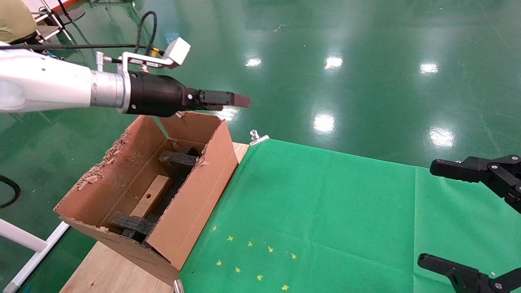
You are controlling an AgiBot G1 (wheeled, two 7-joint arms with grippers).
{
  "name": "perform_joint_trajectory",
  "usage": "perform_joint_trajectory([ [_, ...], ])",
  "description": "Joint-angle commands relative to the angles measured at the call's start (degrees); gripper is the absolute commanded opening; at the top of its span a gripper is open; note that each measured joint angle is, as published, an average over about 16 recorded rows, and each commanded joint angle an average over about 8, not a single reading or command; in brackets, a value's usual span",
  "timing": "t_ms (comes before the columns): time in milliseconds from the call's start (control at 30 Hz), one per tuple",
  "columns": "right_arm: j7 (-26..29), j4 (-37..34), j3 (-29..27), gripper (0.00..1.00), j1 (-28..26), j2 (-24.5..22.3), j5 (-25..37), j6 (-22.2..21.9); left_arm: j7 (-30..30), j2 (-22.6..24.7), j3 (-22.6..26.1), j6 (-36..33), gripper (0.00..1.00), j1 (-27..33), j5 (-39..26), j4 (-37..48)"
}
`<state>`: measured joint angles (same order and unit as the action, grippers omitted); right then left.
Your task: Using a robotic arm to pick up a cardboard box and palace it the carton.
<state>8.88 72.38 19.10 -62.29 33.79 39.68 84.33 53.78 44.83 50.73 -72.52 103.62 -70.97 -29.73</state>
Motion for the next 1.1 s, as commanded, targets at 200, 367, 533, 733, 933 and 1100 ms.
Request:
perform_joint_trajectory([
  [200, 0.00, 0.00, 0.01, 1.00, 0.00, 0.00, 0.00, 0.00, -5.83, -1.33, -4.70, -1.78, 1.00, -5.69, 3.94, -5.94],
  [367, -0.01, 0.00, 0.01, 1.00, 0.00, 0.00, -0.01, 0.00, -10.03, -2.29, -8.09, -3.07, 1.00, -9.80, 6.78, -10.22],
  [533, -0.01, 0.00, 0.02, 1.00, -0.01, 0.00, -0.01, 0.00, -14.20, -3.24, -11.45, -4.35, 1.00, -13.88, 9.61, -14.47],
  [733, -0.01, 0.00, 0.02, 1.00, -0.01, -0.01, -0.01, 0.00, -19.21, -4.38, -15.49, -5.88, 1.00, -18.77, 12.99, -19.57],
  [933, -0.01, 0.00, 0.03, 1.00, -0.01, -0.01, -0.02, -0.01, -24.23, -5.52, -19.54, -7.42, 1.00, -23.68, 16.39, -24.69],
  [1100, -0.02, 0.00, 0.03, 1.00, -0.01, -0.01, -0.02, -0.01, -28.40, -6.47, -22.90, -8.70, 1.00, -27.75, 19.21, -28.94],
])
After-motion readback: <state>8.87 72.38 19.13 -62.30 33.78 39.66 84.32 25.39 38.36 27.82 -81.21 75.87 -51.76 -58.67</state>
